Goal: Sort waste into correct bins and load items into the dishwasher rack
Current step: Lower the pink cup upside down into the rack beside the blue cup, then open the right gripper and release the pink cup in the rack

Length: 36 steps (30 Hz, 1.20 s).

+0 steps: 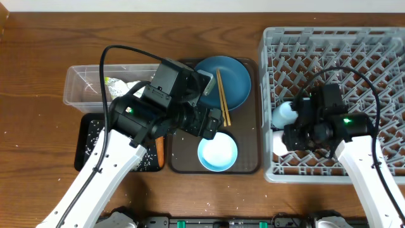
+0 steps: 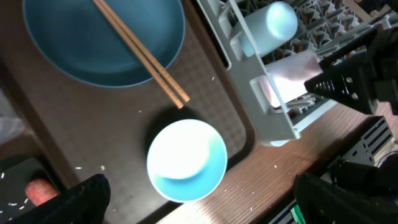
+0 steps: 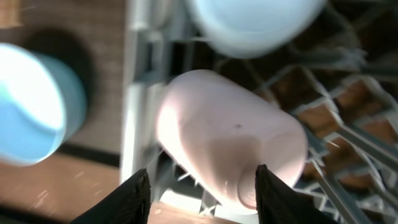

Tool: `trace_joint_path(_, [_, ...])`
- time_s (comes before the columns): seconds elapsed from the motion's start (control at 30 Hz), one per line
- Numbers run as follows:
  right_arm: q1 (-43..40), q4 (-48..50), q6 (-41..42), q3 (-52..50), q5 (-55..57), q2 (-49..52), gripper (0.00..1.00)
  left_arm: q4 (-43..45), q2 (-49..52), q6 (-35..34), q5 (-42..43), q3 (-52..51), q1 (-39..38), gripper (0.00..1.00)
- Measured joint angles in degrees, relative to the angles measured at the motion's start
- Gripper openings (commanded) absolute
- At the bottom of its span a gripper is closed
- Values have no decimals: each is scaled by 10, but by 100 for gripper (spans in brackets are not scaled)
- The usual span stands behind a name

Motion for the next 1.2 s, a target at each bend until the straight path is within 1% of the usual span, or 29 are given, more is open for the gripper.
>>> trace_joint_path(0.27, [2, -14, -39, 26, -120, -10, 54, 0, 0, 0, 0, 0, 0, 96])
trace_joint_path(0.6, [2, -18, -49, 27, -147, -13, 55, 0, 0, 0, 0, 0, 0, 96])
trace_joint_path(0.8, [2, -18, -49, 27, -134, -13, 55, 0, 0, 0, 0, 0, 0, 96])
trace_joint_path(1.0, [2, -19, -45, 27, -96, -13, 60, 0, 0, 0, 0, 0, 0, 96])
trace_joint_path(1.1, [2, -22, -23, 27, -61, -13, 62, 0, 0, 0, 0, 0, 0, 96])
trace_joint_path(1.2, [2, -35, 19, 27, -5, -13, 62, 0, 0, 0, 0, 0, 0, 96])
